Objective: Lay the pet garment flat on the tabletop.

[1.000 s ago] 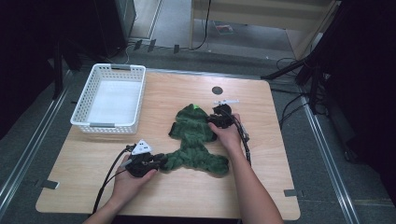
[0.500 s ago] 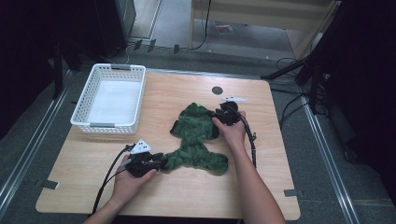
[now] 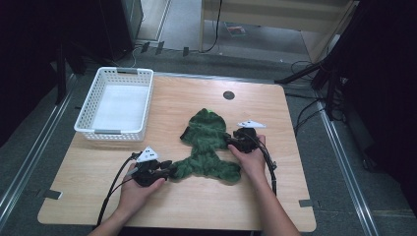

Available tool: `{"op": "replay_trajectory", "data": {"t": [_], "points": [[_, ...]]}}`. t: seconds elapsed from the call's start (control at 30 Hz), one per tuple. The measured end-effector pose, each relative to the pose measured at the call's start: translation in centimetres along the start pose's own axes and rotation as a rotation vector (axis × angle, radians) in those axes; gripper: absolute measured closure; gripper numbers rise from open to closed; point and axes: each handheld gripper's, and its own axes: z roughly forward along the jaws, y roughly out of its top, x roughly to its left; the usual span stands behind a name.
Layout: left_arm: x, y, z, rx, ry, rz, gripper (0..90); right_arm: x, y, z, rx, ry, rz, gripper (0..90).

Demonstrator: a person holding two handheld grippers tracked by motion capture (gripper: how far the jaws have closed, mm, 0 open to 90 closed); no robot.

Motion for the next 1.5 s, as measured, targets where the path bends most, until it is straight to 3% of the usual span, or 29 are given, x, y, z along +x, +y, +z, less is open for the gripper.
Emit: {"op": "replay_trajectory", "data": {"t": [0.1, 0.17, 0.27, 0.3, 0.4, 0.5, 0.57, 0.63, 0.7, 0.83, 1.07, 1.2, 1.23, 1.27, 1.3, 1.33, 1.37, 1.4, 1.5], "points": [[0.1, 0.0, -0.3, -0.042, -0.008, -0.005, 58.9, 0.2, 0.2, -0.7, -0.033, 0.023, -0.006, 48.0], [0.1, 0.0, -0.6, -0.077, -0.001, 0.006, 48.0, 0.1, 0.6, -2.0, -0.082, 0.032, 0.005, 37.1], [0.0, 0.0, -1.2, -0.119, 0.036, 0.019, 37.1, -0.4, 0.5, -3.4, -0.121, 0.012, 0.039, 22.9], [0.0, 0.1, -1.4, -0.127, 0.048, 0.020, 37.1, -0.4, 0.5, -3.4, -0.121, 0.012, 0.039, 22.9], [0.2, 0.3, -2.1, -0.140, 0.101, 0.023, 16.0, -0.9, -0.3, -5.3, -0.153, -0.031, 0.056, 7.9], [0.8, 0.4, -3.1, -0.170, 0.116, 0.003, 12.2, -1.1, -0.9, -6.1, -0.155, -0.056, 0.036, 2.2], [1.1, 0.5, -3.8, -0.191, 0.125, -0.006, 8.7, -1.5, -1.6, -7.0, -0.161, -0.036, 0.047, 0.0], [1.4, 0.5, -4.4, -0.207, 0.119, 0.004, 0.0, -1.8, -2.4, -8.1, -0.174, -0.041, 0.044, 0.0], [1.8, 0.3, -5.2, -0.221, 0.124, -0.001, 0.0, -1.9, -2.6, -8.5, -0.175, -0.048, 0.046, 0.0], [2.4, -0.2, -6.6, -0.237, 0.185, -0.012, 0.0, -2.2, -3.9, -9.9, -0.176, -0.070, 0.041, 0.0], [4.8, -1.7, -9.8, -0.249, 0.253, -0.020, 0.0, -3.1, -6.5, -12.1, -0.178, -0.098, 0.073, 0.0], [6.8, -3.1, -11.4, -0.235, 0.343, -0.023, 0.0, -3.5, -8.3, -13.1, -0.162, -0.122, 0.074, 0.0], [7.7, -4.0, -12.3, -0.214, 0.413, -0.006, 0.0, -3.6, -9.2, -13.4, -0.153, -0.126, 0.080, 0.0], [7.7, -4.0, -12.3, -0.214, 0.413, -0.006, 0.0, -3.7, -9.7, -13.5, -0.150, -0.130, 0.084, 0.0], [8.3, -4.4, -12.8, -0.206, 0.434, -0.013, 0.0, -3.7, -9.7, -13.5, -0.150, -0.130, 0.084, 0.0], [9.5, -5.1, -13.7, -0.202, 0.451, -0.050, 0.0, -3.9, -10.5, -13.5, -0.141, -0.144, 0.089, 0.0], [9.5, -5.1, -13.7, -0.202, 0.451, -0.050, 0.0, -3.9, -10.5, -13.5, -0.141, -0.144, 0.089, 0.0], [10.1, -5.4, -14.1, -0.208, 0.455, -0.070, 0.0, -4.1, -11.1, -13.1, -0.118, -0.160, 0.092, 0.0], [11.5, -5.7, -14.5, -0.217, 0.461, -0.137, 0.0, -4.2, -11.0, -13.0, -0.137, -0.163, 0.111, 0.0]]}}
